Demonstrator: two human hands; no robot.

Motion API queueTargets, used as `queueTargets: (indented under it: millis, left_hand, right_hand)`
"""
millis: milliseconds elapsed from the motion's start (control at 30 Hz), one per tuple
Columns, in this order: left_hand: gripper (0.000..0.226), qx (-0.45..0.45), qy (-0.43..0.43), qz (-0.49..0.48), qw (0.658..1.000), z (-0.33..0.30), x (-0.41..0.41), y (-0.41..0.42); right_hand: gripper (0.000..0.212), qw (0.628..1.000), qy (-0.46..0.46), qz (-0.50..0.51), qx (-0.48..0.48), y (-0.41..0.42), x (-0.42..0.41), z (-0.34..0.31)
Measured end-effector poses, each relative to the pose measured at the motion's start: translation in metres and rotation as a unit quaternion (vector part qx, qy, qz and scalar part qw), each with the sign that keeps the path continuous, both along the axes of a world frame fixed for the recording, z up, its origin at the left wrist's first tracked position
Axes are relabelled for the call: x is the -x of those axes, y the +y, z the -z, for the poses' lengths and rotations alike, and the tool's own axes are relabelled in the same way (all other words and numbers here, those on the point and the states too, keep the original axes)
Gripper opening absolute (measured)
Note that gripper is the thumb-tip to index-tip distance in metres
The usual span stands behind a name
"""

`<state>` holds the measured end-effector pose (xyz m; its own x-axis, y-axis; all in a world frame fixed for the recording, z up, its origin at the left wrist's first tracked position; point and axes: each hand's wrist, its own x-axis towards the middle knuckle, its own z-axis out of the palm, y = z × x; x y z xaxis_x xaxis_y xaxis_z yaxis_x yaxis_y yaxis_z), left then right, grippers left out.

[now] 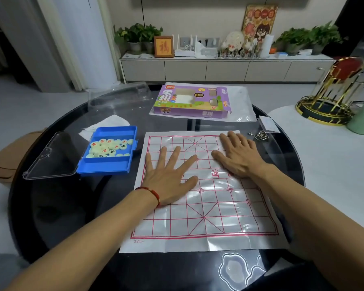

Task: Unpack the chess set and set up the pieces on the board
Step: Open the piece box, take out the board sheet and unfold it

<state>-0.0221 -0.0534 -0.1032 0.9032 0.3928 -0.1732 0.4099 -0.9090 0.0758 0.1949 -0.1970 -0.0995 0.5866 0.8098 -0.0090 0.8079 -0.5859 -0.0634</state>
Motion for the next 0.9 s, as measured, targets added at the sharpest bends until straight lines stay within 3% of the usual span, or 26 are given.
queueTargets:
  millis: [100,233,333,433,533,667,800,900]
  left_hand:
    - [0.073,0.055,0.025,-0.032,0.998,-0.023,-0.010,0.010]
    - [0.068,-0.003,-0.009,-0.065,0.998,-0.029,-0.039,0.030]
    - [0.069,-0.003,-0.008,-0.089,0.996,-0.008,-0.048,0.036]
    - [0.068,-0.012,-0.023,-0.098,0.995,0.003,-0.049,0.040]
    - [0.066,0.012,-0.051,-0.101,0.993,-0.007,-0.052,0.041]
    - [0.059,-0.010,-0.136,-0.028,0.990,-0.027,-0.017,0.008]
    - [0.063,0.019,-0.057,0.006,0.998,-0.012,0.048,-0.035]
    - [0.065,0.007,-0.051,0.006,0.999,-0.001,0.054,-0.034]
  right_hand:
    - [0.080,1.000,0.010,0.001,0.018,0.002,-0.001,0.003]
    - [0.088,0.999,0.029,0.002,0.027,0.002,-0.003,0.002]
    - [0.096,0.999,0.022,-0.039,-0.024,-0.001,0.012,-0.015]
    - [0.089,0.993,0.055,-0.103,-0.034,-0.014,0.053,-0.019]
    - [0.079,0.991,0.052,-0.124,0.016,-0.035,0.084,-0.003]
    - [0.077,0.992,0.047,-0.112,0.024,-0.039,0.084,0.004]
    - [0.083,0.990,0.059,-0.122,0.031,-0.038,0.082,0.005]
    - [0.089,0.990,0.059,-0.126,0.022,-0.037,0.083,-0.006]
